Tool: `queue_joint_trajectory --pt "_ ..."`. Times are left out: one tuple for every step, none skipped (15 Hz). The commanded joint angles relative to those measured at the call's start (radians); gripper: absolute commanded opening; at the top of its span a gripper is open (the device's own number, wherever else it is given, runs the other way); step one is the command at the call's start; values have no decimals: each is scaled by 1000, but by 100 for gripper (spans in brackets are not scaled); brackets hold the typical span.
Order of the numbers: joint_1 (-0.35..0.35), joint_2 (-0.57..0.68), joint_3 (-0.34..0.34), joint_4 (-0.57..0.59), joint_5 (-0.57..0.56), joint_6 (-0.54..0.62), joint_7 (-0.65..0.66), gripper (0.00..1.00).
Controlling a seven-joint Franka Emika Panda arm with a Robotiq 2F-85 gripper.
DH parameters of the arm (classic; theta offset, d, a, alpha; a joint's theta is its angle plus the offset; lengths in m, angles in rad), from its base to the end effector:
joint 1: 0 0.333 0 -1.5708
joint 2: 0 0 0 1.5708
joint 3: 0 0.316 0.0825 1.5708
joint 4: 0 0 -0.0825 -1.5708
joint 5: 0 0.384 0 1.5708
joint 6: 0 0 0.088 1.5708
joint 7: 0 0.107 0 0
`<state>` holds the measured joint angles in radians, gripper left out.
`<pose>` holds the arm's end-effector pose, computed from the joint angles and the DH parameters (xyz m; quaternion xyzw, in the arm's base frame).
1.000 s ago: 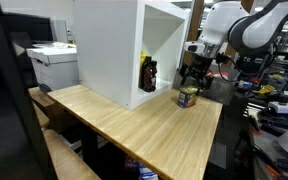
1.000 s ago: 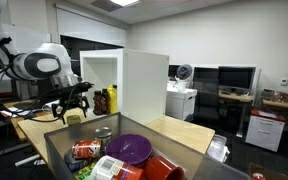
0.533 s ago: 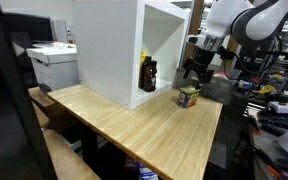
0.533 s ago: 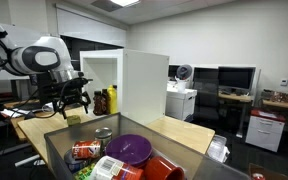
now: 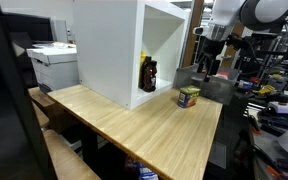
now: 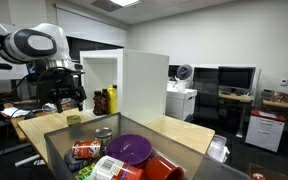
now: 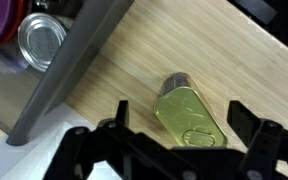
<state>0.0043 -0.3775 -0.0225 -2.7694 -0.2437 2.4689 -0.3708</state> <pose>0.3781 -0.0058 0.3323 0.9605 0.2653 0.0233 0.0812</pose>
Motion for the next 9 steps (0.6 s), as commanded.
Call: queue_joint_trajectory --pt "-15 -44 27 -17 20 -57 179 100" --pt "-20 -40 32 -19 18 -65 228 100" --pt "-27 -33 38 -20 12 -67 274 100" --pt "-31 -13 41 -2 15 -75 319 100" --pt "-37 -4 41 -3 15 -72 358 100" --pt "-43 3 37 -3 20 -66 400 100" --pt "-49 7 37 -3 24 -67 437 100" --pt "-55 10 32 -2 33 -71 466 100" --pt "-60 16 31 2 40 -76 495 100"
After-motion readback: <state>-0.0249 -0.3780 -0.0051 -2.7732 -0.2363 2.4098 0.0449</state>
